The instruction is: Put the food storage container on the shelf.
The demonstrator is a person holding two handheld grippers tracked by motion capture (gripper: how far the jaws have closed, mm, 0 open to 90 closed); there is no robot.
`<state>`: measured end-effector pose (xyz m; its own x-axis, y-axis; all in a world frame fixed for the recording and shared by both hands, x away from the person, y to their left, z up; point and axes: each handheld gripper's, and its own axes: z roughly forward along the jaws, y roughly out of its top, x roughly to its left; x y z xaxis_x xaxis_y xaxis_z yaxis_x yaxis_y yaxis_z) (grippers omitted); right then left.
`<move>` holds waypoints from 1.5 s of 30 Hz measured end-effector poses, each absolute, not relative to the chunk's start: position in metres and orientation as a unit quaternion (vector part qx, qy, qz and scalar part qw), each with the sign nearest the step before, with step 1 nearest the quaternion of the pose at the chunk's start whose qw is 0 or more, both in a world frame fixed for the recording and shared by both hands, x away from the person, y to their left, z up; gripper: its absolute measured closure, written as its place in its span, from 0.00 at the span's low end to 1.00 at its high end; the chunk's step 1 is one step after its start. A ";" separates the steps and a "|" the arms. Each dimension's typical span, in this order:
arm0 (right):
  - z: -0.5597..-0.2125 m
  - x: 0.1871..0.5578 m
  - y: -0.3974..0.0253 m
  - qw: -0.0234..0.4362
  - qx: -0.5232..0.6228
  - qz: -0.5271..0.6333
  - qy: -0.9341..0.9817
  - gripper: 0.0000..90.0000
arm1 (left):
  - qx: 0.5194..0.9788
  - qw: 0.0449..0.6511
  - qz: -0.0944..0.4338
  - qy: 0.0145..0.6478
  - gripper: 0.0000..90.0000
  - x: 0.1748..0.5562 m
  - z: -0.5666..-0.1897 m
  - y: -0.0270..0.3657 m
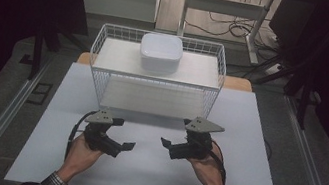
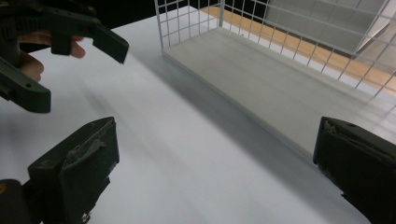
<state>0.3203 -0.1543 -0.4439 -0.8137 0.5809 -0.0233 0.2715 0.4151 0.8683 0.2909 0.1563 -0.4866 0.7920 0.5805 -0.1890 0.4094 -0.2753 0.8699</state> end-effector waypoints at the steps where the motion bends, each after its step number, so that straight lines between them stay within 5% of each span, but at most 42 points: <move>1: -0.445 0.319 -0.156 0.162 0.260 0.475 0.825 0.00 | 0.796 0.511 0.091 0.311 0.01 0.288 -0.487 0.157; 29: -0.469 0.277 -0.217 0.177 0.322 0.451 0.813 0.00 | 0.794 0.472 0.136 0.359 0.02 0.239 -0.505 0.205; 45: -0.489 0.261 -0.242 0.193 0.351 0.424 0.812 0.00 | 0.798 0.447 0.117 0.388 0.02 0.220 -0.524 0.218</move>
